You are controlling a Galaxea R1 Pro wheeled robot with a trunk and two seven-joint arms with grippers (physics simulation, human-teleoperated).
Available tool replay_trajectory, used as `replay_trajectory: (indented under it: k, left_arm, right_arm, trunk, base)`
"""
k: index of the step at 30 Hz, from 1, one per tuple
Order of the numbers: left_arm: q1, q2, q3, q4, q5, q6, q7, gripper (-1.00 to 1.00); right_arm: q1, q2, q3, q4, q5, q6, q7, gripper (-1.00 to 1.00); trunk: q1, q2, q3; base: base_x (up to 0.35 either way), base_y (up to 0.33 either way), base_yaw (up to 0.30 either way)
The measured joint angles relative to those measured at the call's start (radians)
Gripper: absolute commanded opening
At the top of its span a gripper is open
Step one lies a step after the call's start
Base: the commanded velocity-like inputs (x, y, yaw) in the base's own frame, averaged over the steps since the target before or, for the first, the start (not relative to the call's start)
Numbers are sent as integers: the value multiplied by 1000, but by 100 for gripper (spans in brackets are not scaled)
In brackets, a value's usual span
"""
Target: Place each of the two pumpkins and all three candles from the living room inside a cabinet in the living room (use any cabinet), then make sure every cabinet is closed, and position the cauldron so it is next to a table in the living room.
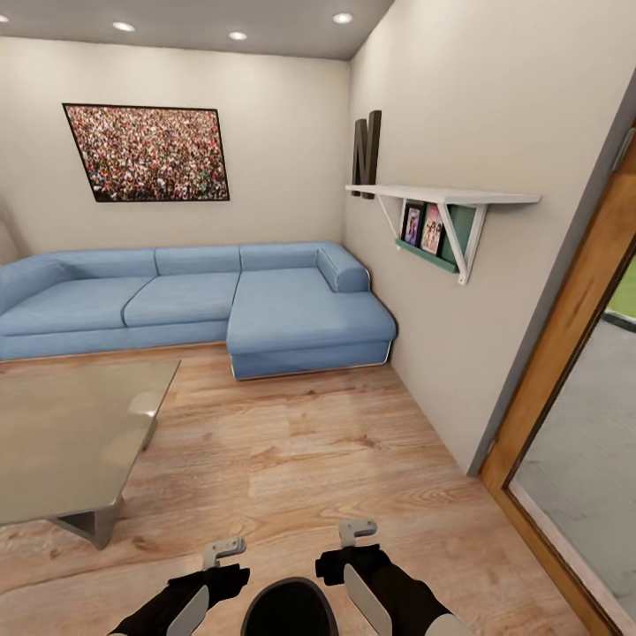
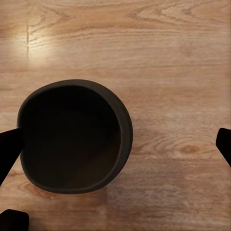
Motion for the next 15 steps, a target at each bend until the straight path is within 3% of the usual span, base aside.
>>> replay_trajectory:
  k: [15]
  left_arm:
    - [1, -1, -1, 0, -2, 15, 0, 100]
  right_arm:
    - [0, 0, 0, 0, 0, 0, 0, 100]
  trunk:
    - [58, -105, -47]
  base:
    - [0, 0, 0]
